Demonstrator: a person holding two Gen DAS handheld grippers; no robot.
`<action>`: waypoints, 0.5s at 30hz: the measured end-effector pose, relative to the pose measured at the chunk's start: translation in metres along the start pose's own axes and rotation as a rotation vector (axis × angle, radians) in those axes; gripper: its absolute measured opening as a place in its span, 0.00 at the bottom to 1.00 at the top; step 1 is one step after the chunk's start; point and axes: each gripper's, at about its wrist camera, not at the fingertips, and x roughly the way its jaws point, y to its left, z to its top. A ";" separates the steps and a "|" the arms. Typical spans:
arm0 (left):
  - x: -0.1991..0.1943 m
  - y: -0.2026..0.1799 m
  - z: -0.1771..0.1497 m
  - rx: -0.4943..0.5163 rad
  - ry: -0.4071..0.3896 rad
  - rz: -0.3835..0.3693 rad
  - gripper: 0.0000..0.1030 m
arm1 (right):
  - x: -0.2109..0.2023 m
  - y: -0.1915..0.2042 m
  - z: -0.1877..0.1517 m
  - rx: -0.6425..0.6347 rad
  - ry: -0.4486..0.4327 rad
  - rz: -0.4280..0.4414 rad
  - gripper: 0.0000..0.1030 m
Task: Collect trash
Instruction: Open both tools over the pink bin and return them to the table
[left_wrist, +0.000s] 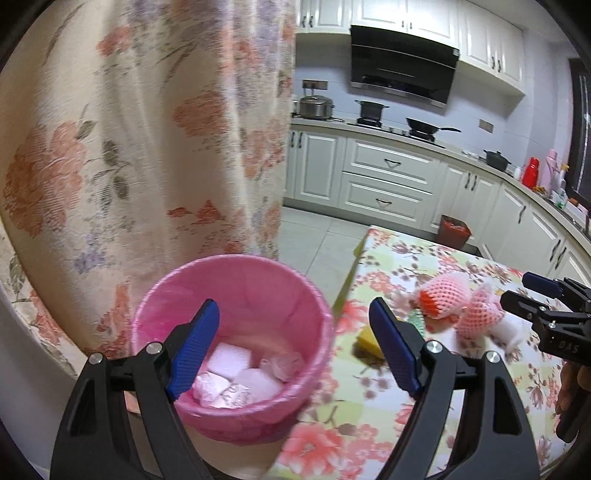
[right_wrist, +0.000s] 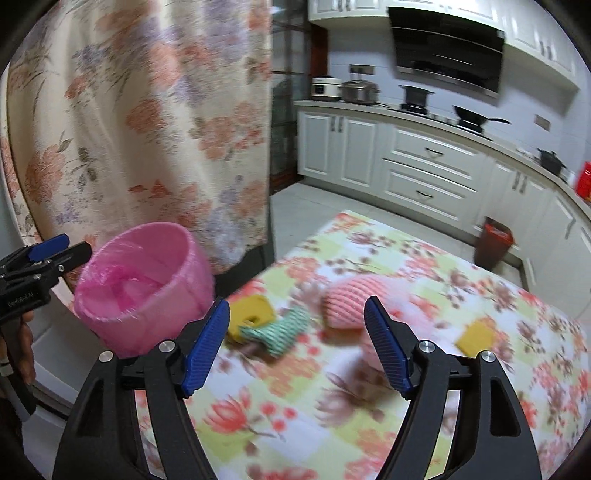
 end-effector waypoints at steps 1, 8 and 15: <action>0.000 -0.007 0.000 0.005 0.001 -0.012 0.78 | -0.004 -0.007 -0.004 0.008 0.000 -0.012 0.70; 0.005 -0.046 0.001 0.039 0.012 -0.073 0.79 | -0.028 -0.054 -0.026 0.065 -0.004 -0.089 0.74; 0.014 -0.082 -0.002 0.072 0.034 -0.132 0.79 | -0.038 -0.088 -0.046 0.107 0.001 -0.146 0.77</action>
